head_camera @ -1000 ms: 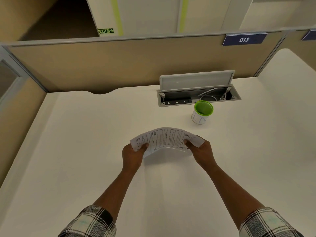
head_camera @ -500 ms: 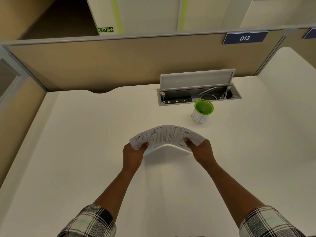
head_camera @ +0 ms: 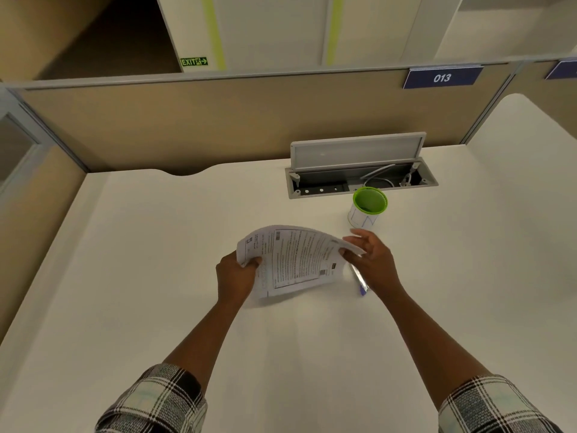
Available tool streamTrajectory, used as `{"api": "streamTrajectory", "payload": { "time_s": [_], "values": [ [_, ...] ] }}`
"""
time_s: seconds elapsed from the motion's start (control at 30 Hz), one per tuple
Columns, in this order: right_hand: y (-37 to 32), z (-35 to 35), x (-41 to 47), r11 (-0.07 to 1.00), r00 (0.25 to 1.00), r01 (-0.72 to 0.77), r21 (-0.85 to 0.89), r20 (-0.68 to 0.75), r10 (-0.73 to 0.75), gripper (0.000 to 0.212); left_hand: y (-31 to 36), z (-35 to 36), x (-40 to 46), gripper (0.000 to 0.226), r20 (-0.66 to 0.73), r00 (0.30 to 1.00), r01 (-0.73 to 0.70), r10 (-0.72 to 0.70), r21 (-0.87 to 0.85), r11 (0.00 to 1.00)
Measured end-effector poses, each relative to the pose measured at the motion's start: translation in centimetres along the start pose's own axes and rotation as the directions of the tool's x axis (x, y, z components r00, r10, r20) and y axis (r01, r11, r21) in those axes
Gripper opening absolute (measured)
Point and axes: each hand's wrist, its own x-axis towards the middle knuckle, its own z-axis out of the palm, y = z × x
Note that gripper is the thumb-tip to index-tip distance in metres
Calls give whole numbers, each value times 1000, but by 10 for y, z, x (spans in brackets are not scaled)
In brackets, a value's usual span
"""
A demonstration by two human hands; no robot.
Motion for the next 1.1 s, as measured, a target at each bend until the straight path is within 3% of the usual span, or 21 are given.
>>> {"api": "streamTrajectory", "payload": {
  "time_s": [0.07,0.17,0.23,0.3,0.33,0.5,0.67,0.73,0.87,0.97,1.1],
  "values": [
    [-13,-8,10,999,999,27,-25,23,-27,53,12,-8,9,14,16,993,-115,114,111,987],
    [-39,-10,22,972,985,115,-205,147,-85,59,33,-16,21,12,94,973,-228,211,236,945],
    [-52,-3,28,884,966,204,-420,231,-113,63,48,-18,28,13,160,954,-291,252,301,908],
    [-61,4,32,744,948,293,-600,286,-142,64,62,-18,31,29,237,920,-383,311,383,841],
    [-64,8,33,725,940,309,-615,311,-137,62,67,-17,31,33,275,904,-417,327,405,814],
    [-73,18,26,844,893,329,-423,431,-132,33,85,-13,31,32,382,853,-508,354,461,728],
    [-71,20,21,846,917,346,-406,338,-212,11,92,-12,28,15,411,845,-519,343,471,714],
    [-68,16,20,846,926,341,-409,303,-227,13,89,-14,28,12,320,874,-474,365,400,784],
    [-58,3,21,900,960,239,-365,227,-163,12,75,-24,25,83,113,984,-152,140,112,982],
    [-50,-6,18,974,973,153,-169,200,-118,18,55,-25,18,94,189,981,52,-34,-88,995],
    [-42,-5,10,996,979,70,54,187,-79,17,35,-13,4,66,421,907,177,6,-394,902]
  ]
}}
